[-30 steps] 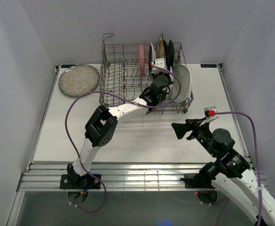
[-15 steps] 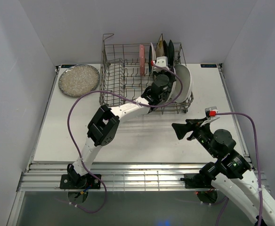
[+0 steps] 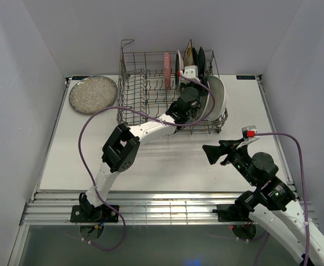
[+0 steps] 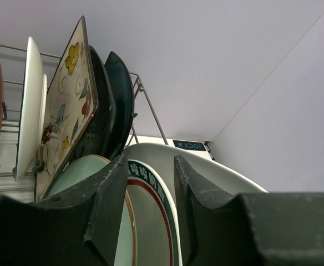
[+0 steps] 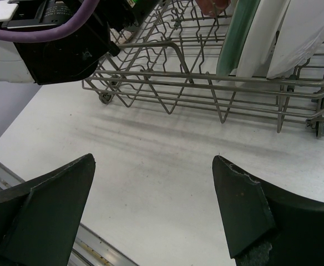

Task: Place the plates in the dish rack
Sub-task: Insert the plate into the dish rack, then pick up the plate from the corner of the board.

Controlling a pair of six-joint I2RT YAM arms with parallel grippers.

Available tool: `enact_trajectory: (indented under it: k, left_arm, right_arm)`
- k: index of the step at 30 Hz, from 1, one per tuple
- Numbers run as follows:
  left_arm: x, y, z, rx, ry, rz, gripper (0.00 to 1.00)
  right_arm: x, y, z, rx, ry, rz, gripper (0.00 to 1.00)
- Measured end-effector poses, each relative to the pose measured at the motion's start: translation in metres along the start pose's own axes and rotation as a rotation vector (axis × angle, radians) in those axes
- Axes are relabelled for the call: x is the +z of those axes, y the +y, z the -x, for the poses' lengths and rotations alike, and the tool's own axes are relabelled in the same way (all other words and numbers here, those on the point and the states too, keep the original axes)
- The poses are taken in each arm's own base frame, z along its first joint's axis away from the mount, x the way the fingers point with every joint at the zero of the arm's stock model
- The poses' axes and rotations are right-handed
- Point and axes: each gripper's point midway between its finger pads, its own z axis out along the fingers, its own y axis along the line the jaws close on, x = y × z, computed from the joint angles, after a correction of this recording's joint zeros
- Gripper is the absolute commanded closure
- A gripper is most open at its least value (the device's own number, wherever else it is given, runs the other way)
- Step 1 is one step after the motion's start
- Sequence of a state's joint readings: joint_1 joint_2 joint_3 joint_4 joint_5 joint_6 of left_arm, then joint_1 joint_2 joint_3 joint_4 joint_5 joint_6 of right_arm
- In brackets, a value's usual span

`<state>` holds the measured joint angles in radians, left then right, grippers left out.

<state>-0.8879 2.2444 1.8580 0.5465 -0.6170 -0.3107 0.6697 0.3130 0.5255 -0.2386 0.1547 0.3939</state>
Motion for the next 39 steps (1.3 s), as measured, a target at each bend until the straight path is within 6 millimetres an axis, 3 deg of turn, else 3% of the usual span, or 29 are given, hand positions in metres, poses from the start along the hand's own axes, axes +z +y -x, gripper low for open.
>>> enact_trajectory:
  k: [5, 9, 18, 23, 28, 32, 33, 34, 39]
  left_arm:
    - [-0.01, -0.001, 0.009, 0.008, 0.011, -0.022, 0.43]
    - [-0.024, 0.0, 0.03, 0.014, 0.013, -0.042, 0.4]
    - [-0.074, -0.008, 0.133, 0.009, -0.07, -0.143, 0.35]
    - [-0.114, 0.005, 0.179, 0.044, -0.141, -0.185, 0.27]
    - [-0.143, 0.022, 0.197, 0.102, -0.188, -0.199, 0.24]
    - [-0.165, 0.033, 0.207, 0.133, -0.21, -0.217, 0.13]
    - [-0.171, 0.035, 0.211, 0.14, -0.217, -0.224, 0.04]
    - [-0.176, 0.037, 0.216, 0.149, -0.229, -0.233, 0.02]
    - [-0.201, 0.043, 0.25, 0.176, -0.305, -0.251, 0.02]
  right_arm:
    - [0.0, 0.0, 0.0, 0.0, 0.001, 0.0, 0.08]
    - [0.001, 0.0, -0.001, 0.004, 0.004, -0.001, 0.08]
    - [0.0, 0.0, -0.001, 0.017, 0.005, -0.003, 0.07]
    - [0.001, 0.0, -0.001, 0.018, 0.006, -0.003, 0.07]
    - [0.002, 0.0, -0.003, 0.017, 0.017, -0.007, 0.07]
    - [0.003, -0.001, -0.004, 0.016, 0.022, -0.008, 0.06]
    - [0.003, 0.0, -0.004, 0.016, 0.021, -0.008, 0.06]
    - [0.003, 0.0, -0.004, 0.016, 0.022, -0.007, 0.06]
    - [0.003, 0.001, -0.004, 0.016, 0.026, -0.002, 0.06]
